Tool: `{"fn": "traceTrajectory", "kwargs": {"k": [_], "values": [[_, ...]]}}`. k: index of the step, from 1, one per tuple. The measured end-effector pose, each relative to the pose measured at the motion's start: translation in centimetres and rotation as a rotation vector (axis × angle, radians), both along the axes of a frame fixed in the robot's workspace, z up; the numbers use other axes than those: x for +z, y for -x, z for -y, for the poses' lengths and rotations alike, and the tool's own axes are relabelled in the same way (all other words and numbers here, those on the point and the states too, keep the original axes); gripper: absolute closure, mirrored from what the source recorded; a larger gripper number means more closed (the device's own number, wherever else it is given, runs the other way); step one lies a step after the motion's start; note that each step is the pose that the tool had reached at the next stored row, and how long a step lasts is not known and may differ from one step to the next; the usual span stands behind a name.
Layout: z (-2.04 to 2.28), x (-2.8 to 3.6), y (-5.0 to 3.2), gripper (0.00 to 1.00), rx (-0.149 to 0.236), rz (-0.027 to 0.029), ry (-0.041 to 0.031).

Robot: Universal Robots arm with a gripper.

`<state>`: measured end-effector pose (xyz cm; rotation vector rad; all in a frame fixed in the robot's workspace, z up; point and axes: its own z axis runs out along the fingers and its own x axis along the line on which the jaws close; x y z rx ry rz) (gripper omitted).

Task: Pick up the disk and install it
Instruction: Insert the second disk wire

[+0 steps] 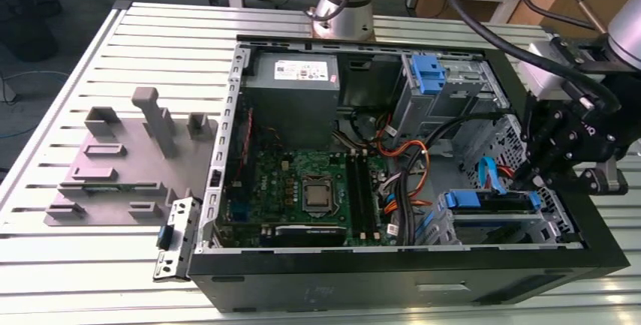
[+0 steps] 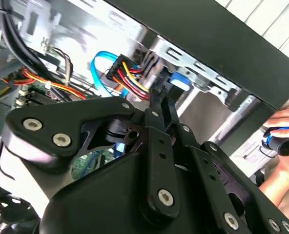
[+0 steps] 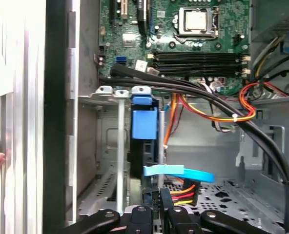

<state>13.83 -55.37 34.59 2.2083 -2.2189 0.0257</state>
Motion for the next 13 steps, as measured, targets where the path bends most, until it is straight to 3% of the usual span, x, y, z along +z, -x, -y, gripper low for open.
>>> {"fn": "traceTrajectory", "kwargs": {"k": [13], "values": [[0.09,-0.10,0.01,0.84,0.000,0.0010,-0.0004]]}}
